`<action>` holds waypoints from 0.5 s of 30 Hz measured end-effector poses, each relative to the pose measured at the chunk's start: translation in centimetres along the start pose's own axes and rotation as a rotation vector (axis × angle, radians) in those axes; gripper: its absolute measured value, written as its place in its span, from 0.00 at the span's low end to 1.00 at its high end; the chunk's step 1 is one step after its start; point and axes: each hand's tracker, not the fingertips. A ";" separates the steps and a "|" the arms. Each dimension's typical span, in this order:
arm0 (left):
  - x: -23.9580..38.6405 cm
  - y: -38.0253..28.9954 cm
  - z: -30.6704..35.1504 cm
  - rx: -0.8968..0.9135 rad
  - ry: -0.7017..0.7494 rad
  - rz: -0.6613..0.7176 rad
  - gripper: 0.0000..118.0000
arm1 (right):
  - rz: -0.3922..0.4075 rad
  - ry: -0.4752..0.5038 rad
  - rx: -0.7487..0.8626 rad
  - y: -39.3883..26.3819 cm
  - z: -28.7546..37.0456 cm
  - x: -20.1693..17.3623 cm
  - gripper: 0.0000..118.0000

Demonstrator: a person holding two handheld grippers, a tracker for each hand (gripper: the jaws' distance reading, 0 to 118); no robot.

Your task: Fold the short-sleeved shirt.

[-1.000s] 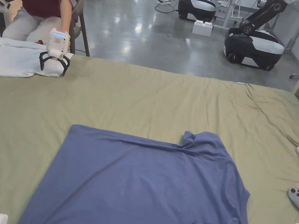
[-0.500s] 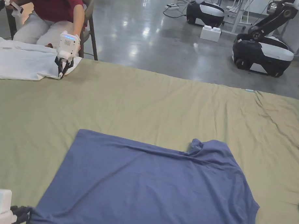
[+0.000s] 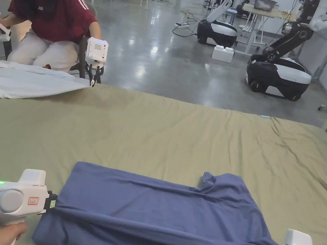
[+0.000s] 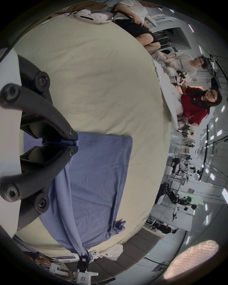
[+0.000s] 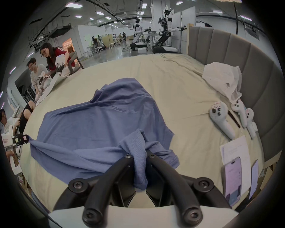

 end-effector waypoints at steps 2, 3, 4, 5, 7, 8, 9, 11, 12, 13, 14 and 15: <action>0.2 0.1 -1.7 -0.036 0.014 -0.004 0.03 | 0.005 -0.007 -0.025 0.3 -1.6 0.0 0.06; 0.3 -0.1 -2.2 -0.046 0.018 -0.010 0.03 | 0.010 -0.014 -0.039 0.3 -2.3 -0.1 0.08; 0.4 -0.2 -2.6 -0.062 0.027 -0.014 0.03 | 0.015 -0.017 -0.046 0.2 -2.9 -0.1 0.09; 0.5 -0.4 -3.0 -0.072 0.032 -0.019 0.03 | 0.024 -0.028 -0.059 0.2 -3.5 -0.1 0.12; 0.6 -0.8 -3.4 -0.079 0.036 -0.019 0.04 | 0.019 -0.032 -0.056 -0.1 -3.7 -0.2 0.17; 0.5 -0.8 -3.4 -0.076 0.038 -0.012 0.10 | 0.021 -0.031 -0.053 -0.1 -3.8 -0.1 0.27; 0.5 -0.8 -3.2 -0.075 0.036 -0.002 0.16 | 0.023 -0.035 -0.048 -0.1 -3.6 -0.1 0.34; 0.6 -1.0 -2.6 -0.052 0.036 0.009 0.35 | 0.042 -0.038 -0.002 -0.4 -2.8 -0.2 0.44; 0.5 -0.9 -2.0 -0.030 0.037 0.007 0.40 | 0.045 -0.037 0.024 -0.4 -2.4 -0.2 0.46; 0.7 -1.0 -1.2 0.000 0.033 0.001 0.42 | 0.055 -0.028 0.068 -0.4 -1.6 -0.3 0.46; 0.9 -1.2 -0.2 0.038 0.028 -0.013 0.42 | 0.069 -0.019 0.116 -0.7 -0.6 -0.7 0.46; 1.1 -1.4 0.7 0.074 0.024 -0.017 0.42 | 0.076 -0.019 0.149 -0.8 0.1 -0.9 0.46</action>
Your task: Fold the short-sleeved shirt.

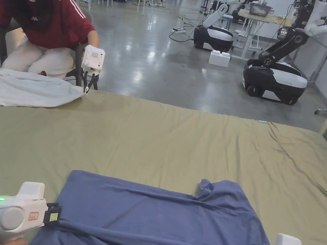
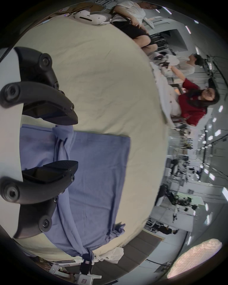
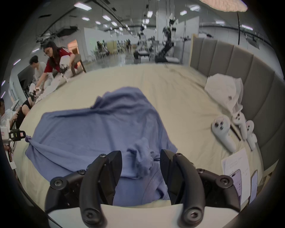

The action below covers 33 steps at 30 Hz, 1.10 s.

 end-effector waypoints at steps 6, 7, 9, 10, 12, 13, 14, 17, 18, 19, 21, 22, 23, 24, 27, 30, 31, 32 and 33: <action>1.9 -3.2 7.9 0.314 0.029 -0.061 0.40 | 0.014 -0.015 0.315 -1.6 7.2 -3.3 0.40; 2.3 -4.0 9.0 0.357 0.044 -0.076 0.37 | 0.016 -0.023 0.353 -2.0 8.1 -4.3 0.32; 3.1 -5.5 11.1 0.431 0.071 -0.106 0.18 | 0.005 -0.019 0.422 -3.0 9.8 -5.5 0.10; 3.5 -6.2 12.1 0.452 0.071 -0.124 0.18 | 0.006 -0.018 0.451 -3.5 10.6 -6.0 0.07; 4.1 -7.4 13.5 0.474 0.087 -0.130 0.07 | 0.018 -0.030 0.497 -4.2 11.7 -7.3 0.05; 4.2 -7.8 14.0 0.486 0.091 -0.125 0.01 | 0.024 -0.029 0.508 -4.6 12.2 -7.8 0.04; 4.3 -8.3 14.6 0.499 0.094 -0.125 0.00 | 0.029 -0.024 0.519 -5.0 12.7 -8.1 0.00; 4.4 -9.0 15.7 0.494 0.082 -0.128 0.00 | 0.029 -0.020 0.516 -5.3 13.4 -9.2 0.00; 4.3 -9.0 15.7 0.469 0.083 -0.127 0.00 | 0.031 -0.013 0.522 -5.6 13.6 -9.4 0.00; 4.0 -9.1 15.4 0.441 0.092 -0.123 0.00 | 0.039 -0.017 0.519 -5.7 13.5 -9.4 0.00; 3.1 -8.8 14.2 0.358 0.085 -0.101 0.00 | 0.048 -0.012 0.506 -5.9 13.4 -9.6 0.00; 2.4 -8.5 13.3 0.319 0.085 -0.067 0.00 | 0.047 -0.011 0.502 -6.0 13.4 -9.7 0.00; 1.6 -8.1 12.4 0.260 0.057 -0.040 0.00 | 0.046 -0.005 0.494 -6.0 13.3 -9.4 0.00; 1.0 -7.8 11.6 0.232 0.054 -0.023 0.00 | 0.046 -0.007 0.489 -6.0 13.2 -9.4 0.00; -0.5 -5.8 8.3 0.078 0.028 0.015 0.00 | 0.043 -0.007 0.475 -6.2 13.0 -9.1 0.00; -1.5 -4.0 5.2 -0.046 0.007 0.030 0.00 | 0.048 -0.014 0.458 -6.3 12.8 -9.0 0.00; -1.7 -3.5 4.3 -0.066 0.008 0.036 0.07 | 0.046 -0.015 0.453 -6.4 12.9 -8.6 0.00; -2.0 -3.0 3.3 -0.087 0.003 0.041 0.21 | 0.047 -0.020 0.448 -6.5 12.8 -8.6 0.00; -1.9 -2.8 2.5 -0.140 0.016 0.040 0.37 | 0.048 -0.024 0.444 -6.5 12.8 -8.5 0.00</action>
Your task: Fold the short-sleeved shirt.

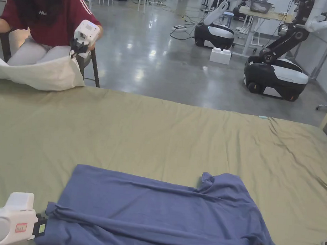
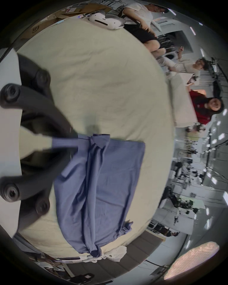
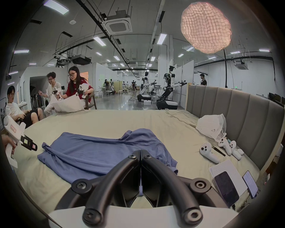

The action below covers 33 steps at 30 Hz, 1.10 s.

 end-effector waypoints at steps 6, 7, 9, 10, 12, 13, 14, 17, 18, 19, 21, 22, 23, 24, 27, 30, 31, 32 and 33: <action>0.4 0.2 -4.8 -0.212 0.064 -0.067 0.63 | -0.002 -0.015 -0.037 -0.9 0.1 1.0 0.00; 0.5 -0.1 -5.5 -0.245 0.069 -0.080 0.63 | -0.001 -0.020 -0.045 -1.1 0.2 1.2 0.00; 0.9 -0.8 -5.4 -0.223 0.076 -0.069 0.63 | -0.003 -0.023 -0.056 -1.3 0.2 1.5 0.00; 1.2 -0.8 -5.1 -0.213 0.091 -0.070 0.62 | -0.004 -0.027 -0.063 -1.4 0.3 1.6 0.00; 1.7 -0.8 -5.0 -0.217 0.103 -0.092 0.50 | -0.004 -0.032 -0.073 -1.5 0.3 1.9 0.00; 2.1 -0.9 -4.9 -0.211 0.086 -0.101 0.40 | -0.008 -0.034 -0.077 -1.6 0.2 2.1 0.00; 2.3 -1.0 -4.7 -0.204 0.074 -0.114 0.20 | -0.014 -0.036 -0.084 -1.7 0.1 2.3 0.00; 2.9 -1.8 -3.9 -0.165 0.055 -0.137 0.00 | -0.044 -0.044 -0.125 -1.9 -0.8 3.3 0.00; 2.8 -2.1 -3.6 -0.158 0.058 -0.133 0.00 | -0.056 -0.044 -0.151 -1.8 -1.2 3.8 0.00; 2.6 -2.4 -3.0 -0.130 0.041 -0.133 0.00 | -0.069 -0.044 -0.168 -1.7 -1.7 4.4 0.00; 2.1 -3.0 -2.0 -0.094 0.031 -0.117 0.00 | -0.075 -0.051 -0.211 -1.6 -3.0 5.7 0.00; 1.8 -3.2 -1.4 -0.076 0.020 -0.107 0.00 | -0.072 -0.063 -0.250 -1.6 -3.8 6.5 0.03; 1.6 -3.4 -1.0 -0.053 0.013 -0.103 0.00 | -0.066 -0.067 -0.274 -1.6 -4.6 7.0 0.13; 1.4 -3.6 -0.4 -0.028 0.007 -0.106 0.00 | -0.055 -0.060 -0.317 -1.6 -5.6 7.8 0.27; 0.9 -4.0 0.7 0.005 0.001 -0.108 0.00 | -0.070 -0.031 -0.421 -1.8 -8.5 9.6 0.62; 0.9 -4.2 1.7 0.027 -0.009 -0.106 0.00 | -0.093 0.017 -0.520 -2.6 -11.4 10.6 0.63; 0.9 -4.3 1.9 0.037 -0.012 -0.105 0.00 | -0.098 0.032 -0.552 -3.0 -12.4 10.9 0.63; 0.8 -4.4 1.7 0.043 -0.015 -0.102 0.00 | -0.088 0.030 -0.594 -3.4 -13.2 11.0 0.62; 0.7 -4.4 1.8 0.045 -0.017 -0.099 0.00 | -0.076 0.018 -0.626 -3.9 -14.1 11.0 0.58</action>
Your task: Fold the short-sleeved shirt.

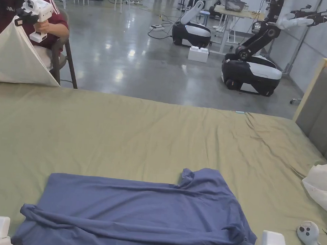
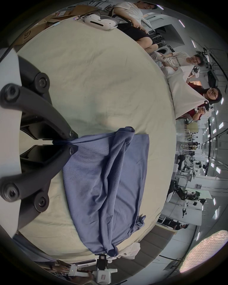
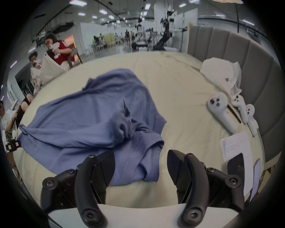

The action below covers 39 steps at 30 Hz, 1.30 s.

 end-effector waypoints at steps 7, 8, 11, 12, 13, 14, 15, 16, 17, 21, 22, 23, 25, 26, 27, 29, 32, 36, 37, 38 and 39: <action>-0.1 -0.5 -0.1 0.004 -0.002 0.030 0.00 | 0.018 0.020 -0.075 -0.6 -3.2 0.0 0.34; -0.1 -0.6 -0.2 0.005 -0.001 0.031 0.00 | 0.018 0.024 -0.076 -0.6 -3.1 0.0 0.18; -0.1 -0.6 -0.3 0.005 0.002 0.031 0.00 | 0.037 0.023 -0.075 -0.4 -2.3 -0.9 0.09; -0.1 -0.5 -0.2 0.007 0.000 0.031 0.00 | 0.077 0.015 -0.064 -0.3 -1.9 -1.2 0.09; -0.1 -0.2 0.1 0.012 -0.002 0.029 0.00 | 0.083 0.014 -0.055 -0.1 -0.8 -2.0 0.08; -0.1 0.0 0.4 0.019 -0.005 0.026 0.00 | 0.082 0.011 -0.055 0.1 -0.3 -2.1 0.08; -0.1 0.4 0.9 0.030 -0.008 0.019 0.00 | 0.077 0.010 -0.053 0.3 0.5 -2.1 0.08; -0.1 0.7 1.4 0.038 -0.013 0.012 0.00 | 0.070 0.015 -0.038 0.6 1.3 -2.0 0.08; -0.2 1.1 1.9 0.044 -0.018 0.010 0.00 | 0.069 0.017 -0.025 0.8 2.0 -2.1 0.08; -0.8 2.1 4.4 0.076 -0.029 0.011 0.00 | 0.096 0.017 0.009 1.2 5.6 -2.3 0.08; -1.0 2.2 5.2 0.082 -0.020 -0.002 0.00 | 0.108 0.010 0.013 1.0 6.4 -2.3 0.08; -1.4 2.1 5.7 0.083 -0.014 -0.007 0.00 | 0.115 0.009 0.016 0.7 7.1 -2.1 0.08; -2.5 1.4 7.1 0.085 -0.020 0.008 0.00 | 0.113 0.019 0.017 -0.3 8.6 -1.7 0.08; -2.9 1.0 7.5 0.080 -0.029 0.022 0.00 | 0.110 0.025 0.014 -0.8 9.1 -1.5 0.08; -3.4 0.2 8.0 0.066 -0.036 0.026 0.00 | 0.107 0.033 0.008 -1.5 9.6 -1.4 0.08; -3.6 -1.8 8.5 0.039 -0.029 0.018 0.00 | 0.116 0.041 -0.007 -3.4 10.5 -1.7 0.08; -3.8 -5.5 8.7 -0.040 -0.011 0.003 0.00 | 0.140 0.034 -0.055 -6.8 10.9 -2.0 0.08; -3.9 -9.8 7.5 -0.133 0.006 0.003 0.00 | 0.156 0.017 -0.118 -11.3 9.8 -2.6 0.08; -3.9 -10.4 7.0 -0.135 0.010 -0.006 0.00 | 0.154 0.012 -0.124 -12.1 9.3 -2.5 0.08; -3.8 -10.8 6.6 -0.138 0.016 -0.010 0.00 | 0.156 0.009 -0.129 -12.7 9.0 -2.7 0.09; -3.8 -11.2 6.0 -0.160 0.025 -0.011 0.00 | 0.154 0.006 -0.134 -13.2 8.7 -2.9 0.09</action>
